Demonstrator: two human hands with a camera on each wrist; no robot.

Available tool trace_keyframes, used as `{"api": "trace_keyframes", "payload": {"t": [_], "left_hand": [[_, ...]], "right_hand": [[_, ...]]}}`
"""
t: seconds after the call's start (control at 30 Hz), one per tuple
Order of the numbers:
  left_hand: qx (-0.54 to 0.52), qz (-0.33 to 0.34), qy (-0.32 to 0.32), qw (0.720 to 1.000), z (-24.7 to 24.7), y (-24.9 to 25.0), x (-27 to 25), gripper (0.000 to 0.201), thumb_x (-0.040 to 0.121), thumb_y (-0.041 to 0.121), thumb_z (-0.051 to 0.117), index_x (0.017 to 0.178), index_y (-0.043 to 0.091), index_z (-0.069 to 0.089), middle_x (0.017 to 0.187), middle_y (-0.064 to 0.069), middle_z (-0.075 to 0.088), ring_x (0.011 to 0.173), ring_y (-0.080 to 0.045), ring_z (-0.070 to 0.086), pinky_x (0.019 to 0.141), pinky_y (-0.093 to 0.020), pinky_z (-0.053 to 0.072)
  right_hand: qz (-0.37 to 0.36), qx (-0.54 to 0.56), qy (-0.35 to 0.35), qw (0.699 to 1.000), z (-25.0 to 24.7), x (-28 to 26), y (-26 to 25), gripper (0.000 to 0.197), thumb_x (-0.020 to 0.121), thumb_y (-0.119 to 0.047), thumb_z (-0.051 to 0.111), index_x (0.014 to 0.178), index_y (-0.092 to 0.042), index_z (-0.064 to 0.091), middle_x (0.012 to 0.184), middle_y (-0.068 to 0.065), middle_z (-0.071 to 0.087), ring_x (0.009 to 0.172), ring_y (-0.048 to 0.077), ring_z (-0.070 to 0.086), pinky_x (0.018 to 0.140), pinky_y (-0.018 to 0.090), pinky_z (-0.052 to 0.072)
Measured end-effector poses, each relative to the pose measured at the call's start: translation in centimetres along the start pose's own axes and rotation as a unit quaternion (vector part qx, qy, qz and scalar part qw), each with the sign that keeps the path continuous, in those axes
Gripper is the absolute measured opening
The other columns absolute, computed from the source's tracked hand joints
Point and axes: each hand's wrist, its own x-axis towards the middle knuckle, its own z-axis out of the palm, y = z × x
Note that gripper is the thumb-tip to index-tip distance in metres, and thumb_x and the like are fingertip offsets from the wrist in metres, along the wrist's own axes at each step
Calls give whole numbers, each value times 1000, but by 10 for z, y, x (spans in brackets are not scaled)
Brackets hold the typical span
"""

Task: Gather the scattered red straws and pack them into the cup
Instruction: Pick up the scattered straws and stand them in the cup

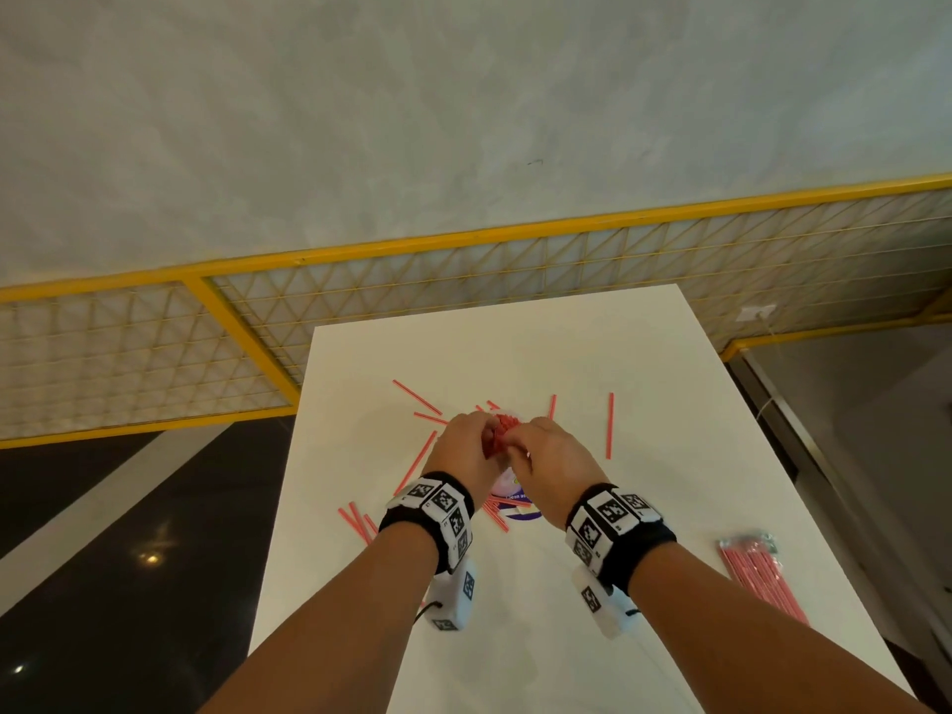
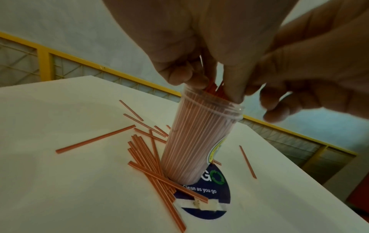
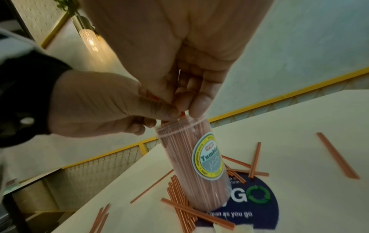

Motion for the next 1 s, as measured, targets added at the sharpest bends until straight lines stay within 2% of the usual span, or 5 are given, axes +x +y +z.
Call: {"api": "trace_keyframes", "payload": {"t": [0.2, 0.4, 0.57, 0.8, 1.0], "left_hand": [[139, 133, 56, 980, 3, -1, -24, 56, 105, 35, 48, 157, 23, 32, 158, 2, 39, 146, -15, 35, 122, -34, 31], [320, 167, -119, 925, 21, -15, -30, 61, 110, 44, 19, 165, 22, 5, 173, 1, 2, 159, -18, -5, 128, -38, -9], [199, 166, -60, 964, 7, -18, -51, 62, 108, 47, 32, 164, 25, 15, 171, 11, 1, 157, -7, -7, 128, -31, 0], [173, 103, -57, 978, 1, -79, -123, 58, 103, 55, 16, 150, 34, 41, 161, 24, 21, 149, 11, 7, 125, -18, 0], [118, 94, -31, 988, 14, -139, -160, 24, 97, 40, 50, 114, 33, 65, 136, 12, 60, 121, -5, 58, 99, -42, 56]], "right_hand": [[-22, 49, 83, 995, 1, -16, 17, 22, 99, -16, 52, 110, -22, 70, 104, -11, 57, 84, 5, 60, 76, 24, 54], [181, 55, 117, 975, 4, -24, 77, 34, 97, -17, 55, 131, -16, 59, 136, 2, 48, 111, 23, 62, 98, 35, 51], [312, -32, 5, 950, 14, -8, 133, 69, 103, -41, 47, 160, -13, 20, 167, 15, 14, 153, 33, 20, 121, 47, 29], [178, -159, -65, 969, 57, 51, 121, 75, 101, -58, 31, 162, -25, 4, 170, 14, 5, 155, 39, 9, 125, 53, 17], [10, -196, -157, 968, 66, 91, 90, 76, 100, -45, 55, 160, -41, 9, 170, 10, 9, 155, 32, 15, 125, 47, 22]]}}
